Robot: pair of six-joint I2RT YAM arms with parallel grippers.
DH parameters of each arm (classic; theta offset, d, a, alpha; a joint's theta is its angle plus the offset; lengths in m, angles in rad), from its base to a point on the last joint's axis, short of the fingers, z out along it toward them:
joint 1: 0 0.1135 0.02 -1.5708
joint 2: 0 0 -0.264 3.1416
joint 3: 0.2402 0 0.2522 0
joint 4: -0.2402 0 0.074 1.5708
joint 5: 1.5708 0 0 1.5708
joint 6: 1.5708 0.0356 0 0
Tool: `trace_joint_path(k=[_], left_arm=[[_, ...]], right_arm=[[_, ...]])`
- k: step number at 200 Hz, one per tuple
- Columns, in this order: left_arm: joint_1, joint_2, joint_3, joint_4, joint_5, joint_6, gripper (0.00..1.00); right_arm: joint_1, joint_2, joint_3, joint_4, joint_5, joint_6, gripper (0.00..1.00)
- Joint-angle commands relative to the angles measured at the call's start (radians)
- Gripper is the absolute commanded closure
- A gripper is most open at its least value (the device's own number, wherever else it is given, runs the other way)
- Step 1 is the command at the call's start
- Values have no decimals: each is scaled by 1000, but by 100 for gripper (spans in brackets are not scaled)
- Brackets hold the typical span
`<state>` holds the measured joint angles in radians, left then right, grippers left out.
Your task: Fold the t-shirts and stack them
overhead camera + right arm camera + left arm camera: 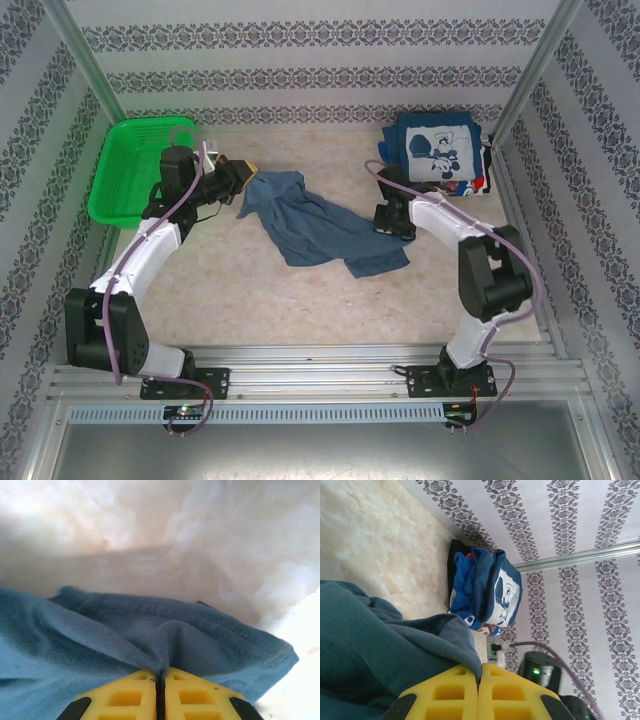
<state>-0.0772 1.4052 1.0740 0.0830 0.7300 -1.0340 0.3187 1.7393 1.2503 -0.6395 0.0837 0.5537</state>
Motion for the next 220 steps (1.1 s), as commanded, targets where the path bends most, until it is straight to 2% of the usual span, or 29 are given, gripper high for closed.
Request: trace_joint_path(k=[1, 14, 24, 90, 118, 141, 173, 189, 220], left_arm=[[-4, -60, 49, -21, 17, 57, 100], [-3, -79, 63, -46, 12, 70, 100], [-1, -95, 76, -63, 12, 76, 100], [4, -234, 250, -194, -33, 165, 100], [5, -264, 321, -258, -28, 156, 100], [4, -306, 351, -289, -31, 137, 100], [3, -297, 437, -489, -62, 181, 100], [4, -276, 364, -474, -64, 164, 100], [4, -188, 207, -404, -125, 191, 100]], right_arm=[[7, -113, -8, -62, -13, 3, 89], [8, -172, -32, -70, -18, 13, 97], [8, -216, -41, -85, -23, 19, 99], [8, -518, -8, -153, -117, 8, 99], [-7, -586, 29, -233, -171, 42, 99], [-7, -619, 63, -298, -245, 59, 98], [-9, -636, 82, -393, -251, 80, 97], [-12, -605, 73, -416, -215, 64, 96], [-48, -487, 28, -333, -207, 31, 94]])
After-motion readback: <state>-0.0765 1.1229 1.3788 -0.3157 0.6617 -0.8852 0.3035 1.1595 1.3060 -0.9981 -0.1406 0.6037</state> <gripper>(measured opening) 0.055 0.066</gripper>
